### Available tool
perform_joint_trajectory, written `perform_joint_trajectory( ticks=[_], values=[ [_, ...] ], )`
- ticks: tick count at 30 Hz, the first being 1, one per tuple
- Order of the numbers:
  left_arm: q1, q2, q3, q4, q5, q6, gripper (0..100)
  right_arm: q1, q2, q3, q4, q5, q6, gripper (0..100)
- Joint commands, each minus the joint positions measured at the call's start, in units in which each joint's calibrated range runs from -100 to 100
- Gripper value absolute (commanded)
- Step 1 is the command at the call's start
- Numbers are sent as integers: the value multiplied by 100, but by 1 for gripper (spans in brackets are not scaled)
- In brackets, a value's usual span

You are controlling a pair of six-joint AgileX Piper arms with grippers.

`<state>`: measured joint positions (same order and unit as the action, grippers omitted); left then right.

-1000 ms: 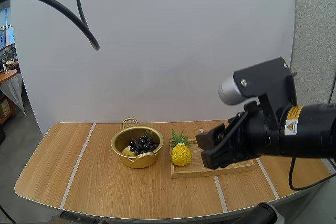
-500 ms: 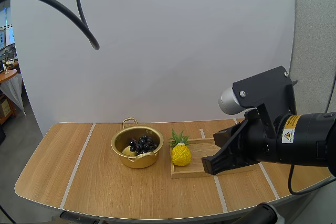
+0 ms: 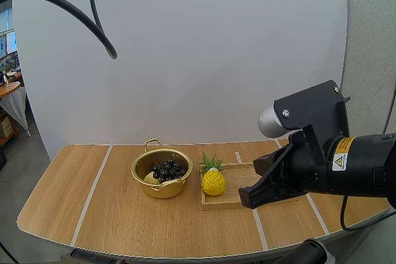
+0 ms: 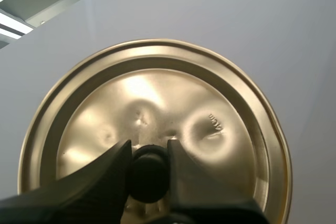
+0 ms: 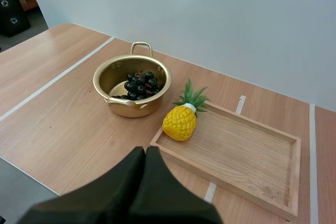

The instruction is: Open the pot, put the grape inside, and close it

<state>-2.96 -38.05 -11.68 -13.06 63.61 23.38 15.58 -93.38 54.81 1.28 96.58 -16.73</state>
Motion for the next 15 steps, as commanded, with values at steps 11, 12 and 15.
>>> perform_joint_trajectory(
  ticks=[11,12,15],
  values=[
    [-18,-26,-40,39,-138,-52,0,-171,-326,4,150,258,-43,0],
    [-18,-26,-40,26,-137,-52,0,-171,-326,4,150,258,-43,0],
    [-18,-41,-40,1,152,-52,0,-171,-326,4,150,258,-43,0]
  ],
)
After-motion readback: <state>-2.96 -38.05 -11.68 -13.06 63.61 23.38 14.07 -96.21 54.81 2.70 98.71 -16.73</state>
